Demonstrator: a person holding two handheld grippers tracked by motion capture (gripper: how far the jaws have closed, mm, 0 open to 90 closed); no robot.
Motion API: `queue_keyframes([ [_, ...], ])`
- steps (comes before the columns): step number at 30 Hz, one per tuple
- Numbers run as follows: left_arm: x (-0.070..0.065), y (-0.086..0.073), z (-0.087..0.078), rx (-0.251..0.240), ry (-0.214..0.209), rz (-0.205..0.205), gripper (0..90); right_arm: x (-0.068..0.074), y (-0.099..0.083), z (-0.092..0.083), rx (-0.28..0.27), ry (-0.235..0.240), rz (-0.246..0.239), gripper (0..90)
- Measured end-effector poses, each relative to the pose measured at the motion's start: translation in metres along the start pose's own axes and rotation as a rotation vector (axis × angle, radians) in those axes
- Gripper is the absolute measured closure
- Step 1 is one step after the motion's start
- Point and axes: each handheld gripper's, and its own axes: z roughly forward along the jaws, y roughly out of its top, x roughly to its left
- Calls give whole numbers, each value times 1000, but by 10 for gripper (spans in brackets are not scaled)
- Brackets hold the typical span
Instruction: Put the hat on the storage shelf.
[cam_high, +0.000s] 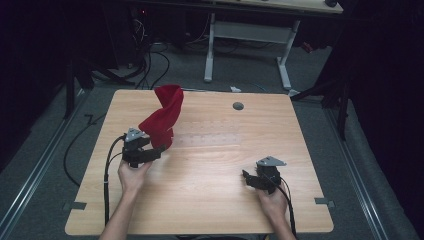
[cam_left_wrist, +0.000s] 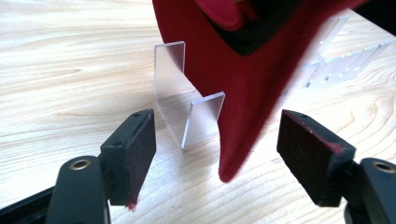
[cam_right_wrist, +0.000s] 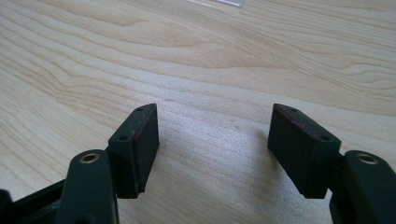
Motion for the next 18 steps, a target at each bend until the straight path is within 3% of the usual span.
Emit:
queue_keyframes([
  [8,-2,3,-12,3,-3,20,270,0,0,0,1,2,-1,334],
  [14,-1,0,-22,13,-10,3,265,0,0,0,1,4,-4,327],
  [18,-1,-4,-29,21,-11,15,265,0,0,0,2,4,-4,327],
])
